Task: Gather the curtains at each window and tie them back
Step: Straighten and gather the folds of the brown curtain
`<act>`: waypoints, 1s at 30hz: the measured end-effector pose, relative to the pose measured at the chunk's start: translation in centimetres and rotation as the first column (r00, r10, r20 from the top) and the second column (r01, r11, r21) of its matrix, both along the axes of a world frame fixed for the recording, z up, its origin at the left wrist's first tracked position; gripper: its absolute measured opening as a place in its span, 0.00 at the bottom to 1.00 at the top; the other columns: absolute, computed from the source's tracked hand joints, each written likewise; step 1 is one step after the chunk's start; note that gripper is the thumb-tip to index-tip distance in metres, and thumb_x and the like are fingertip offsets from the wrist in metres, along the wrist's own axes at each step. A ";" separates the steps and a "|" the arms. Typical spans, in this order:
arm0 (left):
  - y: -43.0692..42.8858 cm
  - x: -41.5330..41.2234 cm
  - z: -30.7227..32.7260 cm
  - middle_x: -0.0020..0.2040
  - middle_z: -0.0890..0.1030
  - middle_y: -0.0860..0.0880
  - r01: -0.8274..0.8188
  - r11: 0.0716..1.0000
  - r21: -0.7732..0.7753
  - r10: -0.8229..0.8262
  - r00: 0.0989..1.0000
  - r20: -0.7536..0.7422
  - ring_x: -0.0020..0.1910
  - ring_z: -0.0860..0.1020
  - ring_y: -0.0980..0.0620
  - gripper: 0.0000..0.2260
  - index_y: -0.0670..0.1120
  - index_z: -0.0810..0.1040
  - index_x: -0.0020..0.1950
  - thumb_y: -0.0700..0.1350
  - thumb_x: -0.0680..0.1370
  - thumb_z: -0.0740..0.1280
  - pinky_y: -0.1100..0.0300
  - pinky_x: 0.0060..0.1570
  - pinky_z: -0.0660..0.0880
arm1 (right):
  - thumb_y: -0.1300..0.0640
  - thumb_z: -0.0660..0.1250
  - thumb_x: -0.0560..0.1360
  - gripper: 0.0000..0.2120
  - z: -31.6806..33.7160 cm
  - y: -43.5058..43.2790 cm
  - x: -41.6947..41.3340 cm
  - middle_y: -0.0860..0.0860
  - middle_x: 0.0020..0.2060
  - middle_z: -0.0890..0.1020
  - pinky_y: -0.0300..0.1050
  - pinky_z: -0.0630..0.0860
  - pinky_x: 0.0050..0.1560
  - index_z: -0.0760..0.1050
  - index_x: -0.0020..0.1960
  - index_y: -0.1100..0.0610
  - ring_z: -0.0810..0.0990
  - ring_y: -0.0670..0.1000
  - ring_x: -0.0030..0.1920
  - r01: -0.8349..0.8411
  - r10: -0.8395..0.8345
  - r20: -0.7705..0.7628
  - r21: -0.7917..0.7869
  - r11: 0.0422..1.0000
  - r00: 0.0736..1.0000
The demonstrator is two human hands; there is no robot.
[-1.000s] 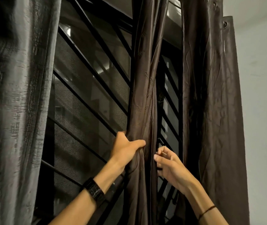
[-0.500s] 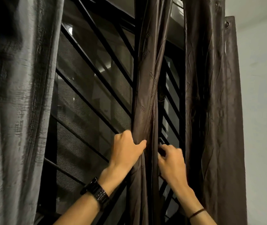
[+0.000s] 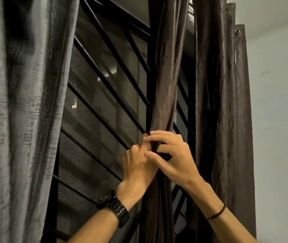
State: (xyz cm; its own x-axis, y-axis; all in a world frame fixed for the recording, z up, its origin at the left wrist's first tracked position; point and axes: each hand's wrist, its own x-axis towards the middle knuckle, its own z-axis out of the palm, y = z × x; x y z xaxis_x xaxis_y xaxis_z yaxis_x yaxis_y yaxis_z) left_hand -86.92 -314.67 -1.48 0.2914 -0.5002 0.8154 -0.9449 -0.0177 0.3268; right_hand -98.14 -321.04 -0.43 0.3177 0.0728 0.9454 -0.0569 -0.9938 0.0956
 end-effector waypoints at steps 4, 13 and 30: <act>0.6 0.1 1.0 0.53 0.84 0.45 0.215 0.970 0.111 -0.168 0.929 -0.330 0.54 0.82 0.42 0.18 0.50 0.79 0.62 0.55 0.75 0.70 0.54 0.46 0.76 | 0.45 0.70 0.78 0.13 2.1 -0.6 -0.2 0.45 0.52 0.87 0.49 0.80 0.51 0.86 0.46 0.55 0.83 0.40 0.54 0.021 -0.013 -0.137 0.052 0.998 0.990; 3.0 3.8 2.1 0.50 0.88 0.39 0.816 0.576 -0.048 -0.588 0.372 -0.718 0.53 0.86 0.45 0.21 0.40 0.87 0.55 0.28 0.70 0.60 0.58 0.52 0.79 | 0.55 0.67 0.68 0.19 2.5 -1.8 -3.1 0.43 0.57 0.85 0.38 0.73 0.57 0.86 0.58 0.51 0.79 0.44 0.60 0.065 0.030 -0.290 0.315 0.947 0.957; 1.1 3.5 1.6 0.37 0.78 0.51 0.822 0.562 -0.091 -0.708 0.422 -0.566 0.34 0.74 0.57 0.04 0.52 0.87 0.51 0.49 0.79 0.73 0.64 0.31 0.67 | 0.47 0.67 0.80 0.09 1.2 -1.3 -2.3 0.43 0.38 0.84 0.51 0.79 0.38 0.85 0.55 0.46 0.81 0.46 0.38 0.016 -0.002 -0.088 0.159 0.987 0.996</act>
